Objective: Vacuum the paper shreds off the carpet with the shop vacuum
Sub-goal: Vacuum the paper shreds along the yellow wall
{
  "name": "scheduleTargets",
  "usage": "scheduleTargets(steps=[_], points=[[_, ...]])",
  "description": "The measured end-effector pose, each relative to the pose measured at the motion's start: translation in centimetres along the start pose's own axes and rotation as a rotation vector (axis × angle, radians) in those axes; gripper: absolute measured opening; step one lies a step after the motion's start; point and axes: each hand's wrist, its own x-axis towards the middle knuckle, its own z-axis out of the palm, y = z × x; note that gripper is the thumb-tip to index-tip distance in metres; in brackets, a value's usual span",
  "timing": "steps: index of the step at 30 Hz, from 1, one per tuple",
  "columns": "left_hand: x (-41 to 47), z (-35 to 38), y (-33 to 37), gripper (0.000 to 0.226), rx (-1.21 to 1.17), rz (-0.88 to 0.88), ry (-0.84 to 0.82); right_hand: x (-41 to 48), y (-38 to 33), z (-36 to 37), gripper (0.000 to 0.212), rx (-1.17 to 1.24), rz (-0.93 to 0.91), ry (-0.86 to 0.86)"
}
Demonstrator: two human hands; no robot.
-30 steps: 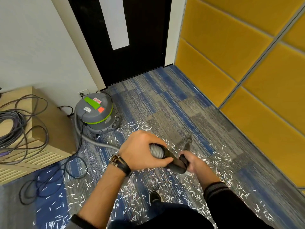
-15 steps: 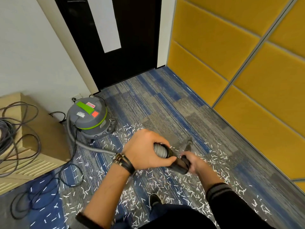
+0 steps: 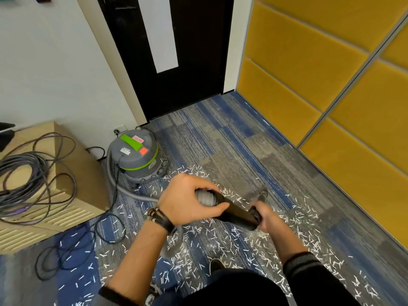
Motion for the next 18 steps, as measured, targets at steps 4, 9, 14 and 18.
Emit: scheduleTargets(steps=[4, 9, 14, 18], points=[[0.4, 2.8, 1.5, 0.032, 0.094, 0.011, -0.042, 2.1, -0.8, -1.3, 0.017, -0.095, 0.009, 0.062], [-0.2, 4.4, 1.8, 0.031, 0.097, -0.018, -0.018, 1.4, -1.2, -1.6, 0.018, -0.143, 0.068, -0.002], [0.7, 1.8, 4.5, 0.034, 0.174, 0.134, -0.097, 0.7, 1.9, -0.3, 0.036, 0.014, 0.057, -0.127], [1.5, 0.7, 5.4, 0.029, 0.077, 0.157, -0.037, -0.7, 1.8, -0.5, 0.039, 0.056, 0.038, -0.133]])
